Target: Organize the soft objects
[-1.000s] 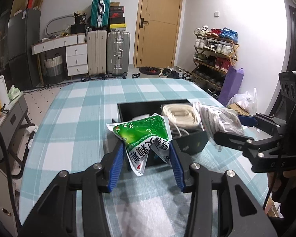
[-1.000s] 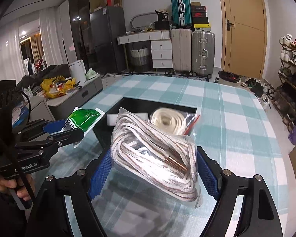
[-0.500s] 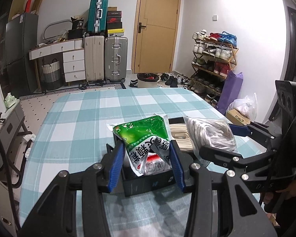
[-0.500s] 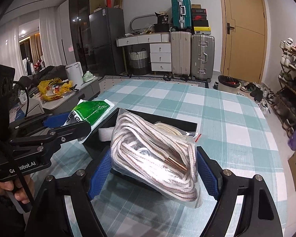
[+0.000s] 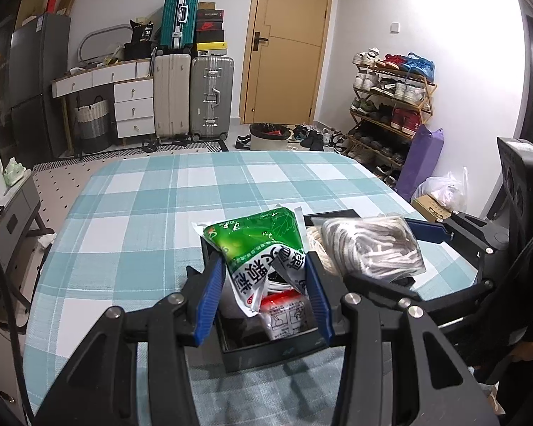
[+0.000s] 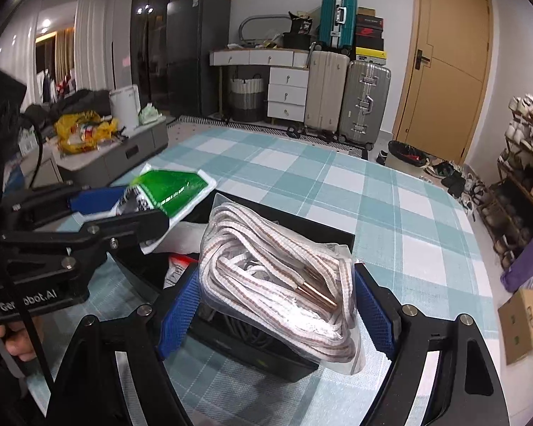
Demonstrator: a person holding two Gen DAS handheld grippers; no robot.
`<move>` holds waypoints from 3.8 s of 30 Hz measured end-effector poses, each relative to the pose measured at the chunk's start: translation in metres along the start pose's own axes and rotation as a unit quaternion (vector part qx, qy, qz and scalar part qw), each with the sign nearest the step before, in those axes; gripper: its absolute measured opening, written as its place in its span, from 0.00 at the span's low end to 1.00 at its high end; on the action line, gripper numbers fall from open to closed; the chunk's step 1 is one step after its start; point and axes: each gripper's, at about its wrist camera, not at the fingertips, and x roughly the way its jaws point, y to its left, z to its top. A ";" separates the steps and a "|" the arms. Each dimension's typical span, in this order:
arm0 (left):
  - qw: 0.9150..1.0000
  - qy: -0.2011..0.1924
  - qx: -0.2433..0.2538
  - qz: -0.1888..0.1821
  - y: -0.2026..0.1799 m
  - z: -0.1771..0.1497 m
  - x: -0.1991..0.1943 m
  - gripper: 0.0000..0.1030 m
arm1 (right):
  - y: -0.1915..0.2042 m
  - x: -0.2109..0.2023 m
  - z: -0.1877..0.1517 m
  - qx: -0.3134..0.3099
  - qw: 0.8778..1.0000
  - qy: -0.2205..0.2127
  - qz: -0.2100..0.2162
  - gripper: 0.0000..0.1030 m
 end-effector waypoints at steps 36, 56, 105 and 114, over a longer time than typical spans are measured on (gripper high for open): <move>1.000 0.025 -0.005 -0.014 -0.001 -0.002 0.028 0.43 | -0.001 0.008 0.006 -0.036 0.999 0.000 0.016 0.99; 1.000 0.006 0.004 -0.012 -0.009 -0.007 0.002 0.98 | -0.027 -0.027 -0.010 0.010 0.999 -0.036 0.016 0.99; 0.993 -0.081 -0.004 0.087 -0.008 -0.054 -0.022 1.00 | -0.027 -0.060 -0.072 0.080 0.983 -0.163 0.037 0.99; 0.992 -0.088 -0.005 0.089 -0.008 -0.055 -0.024 1.00 | -0.027 -0.063 -0.073 0.078 0.983 -0.166 0.030 0.99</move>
